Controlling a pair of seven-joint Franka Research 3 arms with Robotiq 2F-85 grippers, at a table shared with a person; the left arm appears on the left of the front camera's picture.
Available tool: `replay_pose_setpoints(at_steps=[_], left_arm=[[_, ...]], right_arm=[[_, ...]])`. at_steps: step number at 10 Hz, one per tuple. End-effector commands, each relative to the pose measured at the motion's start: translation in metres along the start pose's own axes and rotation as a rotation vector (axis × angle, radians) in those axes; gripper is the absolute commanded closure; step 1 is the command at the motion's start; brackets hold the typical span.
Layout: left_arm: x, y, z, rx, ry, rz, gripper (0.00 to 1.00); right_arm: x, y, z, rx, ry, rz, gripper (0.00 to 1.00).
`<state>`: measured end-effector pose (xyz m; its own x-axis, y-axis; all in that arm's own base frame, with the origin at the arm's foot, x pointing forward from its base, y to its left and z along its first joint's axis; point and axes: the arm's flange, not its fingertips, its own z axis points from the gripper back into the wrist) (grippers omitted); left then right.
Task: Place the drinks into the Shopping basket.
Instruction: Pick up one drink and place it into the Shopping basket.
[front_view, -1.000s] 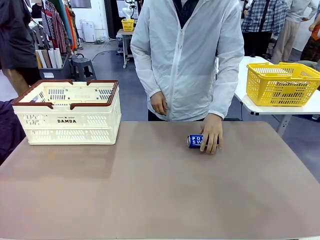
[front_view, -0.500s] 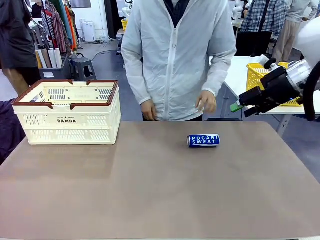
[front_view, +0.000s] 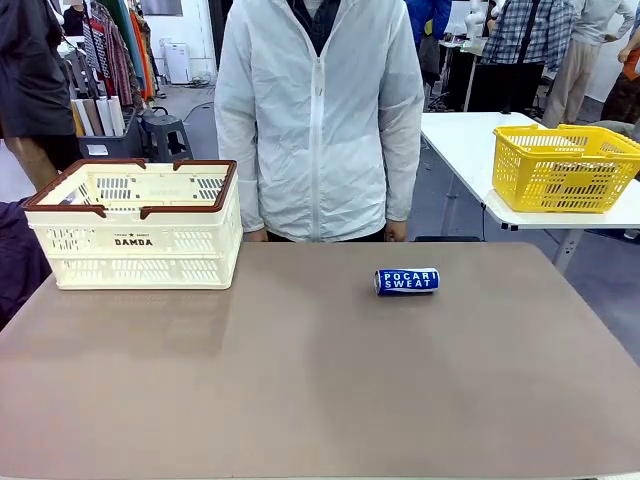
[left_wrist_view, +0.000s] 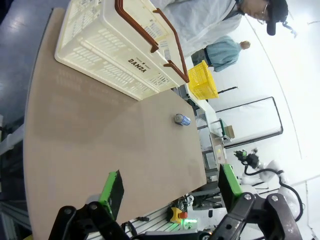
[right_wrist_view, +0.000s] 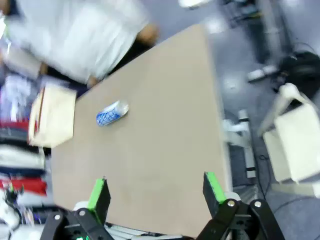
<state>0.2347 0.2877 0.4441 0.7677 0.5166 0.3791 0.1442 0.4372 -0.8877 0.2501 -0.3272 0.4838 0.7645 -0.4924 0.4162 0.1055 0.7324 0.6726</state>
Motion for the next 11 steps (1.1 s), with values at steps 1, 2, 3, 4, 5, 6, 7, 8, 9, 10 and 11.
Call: replay_pose_setpoints(at_steps=[1,2,3,4,5,6,7,8,9,10,11], left_arm=[[0.002,0.0,0.001,-0.021,-0.016,-0.023,0.0],[0.002,0.0,0.001,-0.021,-0.016,-0.023,0.0],[0.002,0.0,0.001,-0.021,-0.016,-0.023,0.0],[0.002,0.0,0.001,-0.021,-0.016,-0.023,0.0],[0.002,0.0,0.001,-0.021,-0.016,-0.023,0.0],[0.002,0.0,0.001,-0.021,-0.016,-0.023,0.0],[0.002,0.0,0.001,-0.021,-0.016,-0.023,0.0],[0.002,0.0,0.001,-0.021,-0.016,-0.023,0.0],[0.002,0.0,0.001,-0.021,-0.016,-0.023,0.0],[0.002,0.0,0.001,-0.021,-0.016,-0.023,0.0],[0.002,0.0,0.001,-0.021,-0.016,-0.023,0.0]], right_arm=[[-0.006,-0.017,0.006,-0.014,-0.061,-0.087,0.0],[-0.008,-0.012,-0.005,-0.028,-0.071,-0.074,0.0],[-0.002,0.013,-0.031,-0.046,-0.042,-0.002,0.0],[0.008,0.047,-0.059,-0.071,-0.009,0.092,0.0],[0.018,0.088,-0.091,-0.106,0.032,0.194,0.0],[0.026,0.136,-0.131,-0.119,0.095,0.315,0.0],[0.027,0.189,-0.186,-0.195,0.171,0.438,0.0],[0.02,0.232,-0.234,-0.188,0.282,0.517,0.0],[0.016,0.267,-0.272,-0.274,0.309,0.593,0.0],[0.007,0.298,-0.298,-0.309,0.35,0.636,0.0],[-0.013,0.325,-0.318,-0.358,0.4,0.684,0.0]])
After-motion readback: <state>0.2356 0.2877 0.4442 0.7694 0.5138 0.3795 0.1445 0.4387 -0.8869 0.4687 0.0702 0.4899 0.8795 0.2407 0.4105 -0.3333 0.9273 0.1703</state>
